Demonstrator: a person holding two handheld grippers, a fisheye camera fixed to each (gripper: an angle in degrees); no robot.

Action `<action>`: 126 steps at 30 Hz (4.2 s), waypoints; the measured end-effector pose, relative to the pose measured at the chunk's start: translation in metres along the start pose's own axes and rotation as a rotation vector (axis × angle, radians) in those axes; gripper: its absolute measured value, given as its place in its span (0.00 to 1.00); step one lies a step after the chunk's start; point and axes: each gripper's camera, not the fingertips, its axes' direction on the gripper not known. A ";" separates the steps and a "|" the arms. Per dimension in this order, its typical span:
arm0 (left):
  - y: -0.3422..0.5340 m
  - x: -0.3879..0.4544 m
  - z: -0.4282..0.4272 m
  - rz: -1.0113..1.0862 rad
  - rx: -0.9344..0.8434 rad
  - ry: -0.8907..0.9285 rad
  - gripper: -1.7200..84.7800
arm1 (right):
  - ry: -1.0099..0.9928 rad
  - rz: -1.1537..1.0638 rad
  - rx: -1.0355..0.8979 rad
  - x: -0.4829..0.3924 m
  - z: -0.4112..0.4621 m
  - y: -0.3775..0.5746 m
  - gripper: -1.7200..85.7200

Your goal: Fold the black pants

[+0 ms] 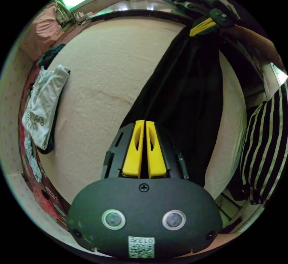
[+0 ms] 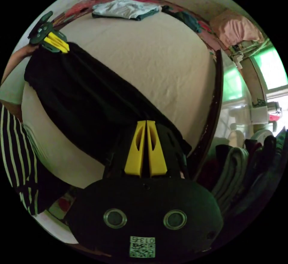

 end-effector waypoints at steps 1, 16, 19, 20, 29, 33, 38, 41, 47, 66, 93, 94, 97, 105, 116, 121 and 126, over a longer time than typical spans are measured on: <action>0.000 -0.002 -0.006 -0.016 0.041 -0.009 0.03 | -0.002 0.015 0.021 0.002 -0.004 0.001 0.03; 0.014 -0.013 0.001 -0.277 0.223 0.093 0.10 | -0.001 0.187 0.185 0.011 -0.031 0.020 0.05; 0.007 0.033 0.004 -0.130 0.222 0.140 0.11 | 0.119 0.205 0.107 -0.009 -0.030 0.039 0.06; 0.003 0.042 0.008 -0.096 0.205 0.132 0.11 | 0.153 0.290 0.078 -0.007 -0.028 0.050 0.07; -0.042 0.094 0.066 0.013 0.036 0.137 0.03 | 0.139 0.479 -0.006 0.010 -0.004 0.064 0.06; -0.041 0.096 0.059 0.034 0.034 0.172 0.02 | 0.205 0.363 -0.113 0.002 0.000 0.054 0.04; -0.033 0.113 0.063 0.059 0.041 0.175 0.02 | 0.256 0.315 -0.126 -0.001 0.003 0.060 0.05; -0.026 0.123 0.080 0.061 -0.010 0.180 0.02 | 0.239 0.300 -0.139 -0.007 0.003 0.059 0.06; 0.003 0.145 0.050 0.064 0.127 0.124 0.03 | 0.349 0.338 -0.013 -0.024 -0.046 0.050 0.05; 0.075 0.190 0.064 0.067 0.140 0.137 0.02 | 0.249 0.411 0.137 -0.032 -0.058 -0.030 0.02; 0.448 0.175 0.061 -0.571 -0.115 -0.163 0.02 | -0.172 -0.320 0.169 -0.347 -0.059 -0.153 0.02; 0.465 0.174 0.058 -0.573 -0.043 -0.152 0.02 | -0.169 -0.329 0.137 -0.352 -0.055 -0.155 0.02; 0.498 0.167 0.051 -0.617 -0.041 -0.080 0.02 | -0.129 -0.382 0.082 -0.367 -0.050 -0.152 0.02; 0.638 0.161 -0.004 -1.023 0.101 -0.356 0.09 | -0.106 -0.305 0.263 -0.389 -0.098 -0.203 0.02; 0.736 0.128 0.021 -1.226 0.216 0.022 0.11 | -0.125 -0.471 0.240 -0.505 -0.064 -0.343 0.02; 0.736 0.117 -0.005 -1.178 0.127 -0.064 0.08 | -0.061 -0.449 0.191 -0.517 -0.050 -0.355 0.02; 0.723 0.101 0.000 -1.046 0.049 -0.108 0.08 | -0.056 -0.419 0.202 -0.516 -0.043 -0.354 0.02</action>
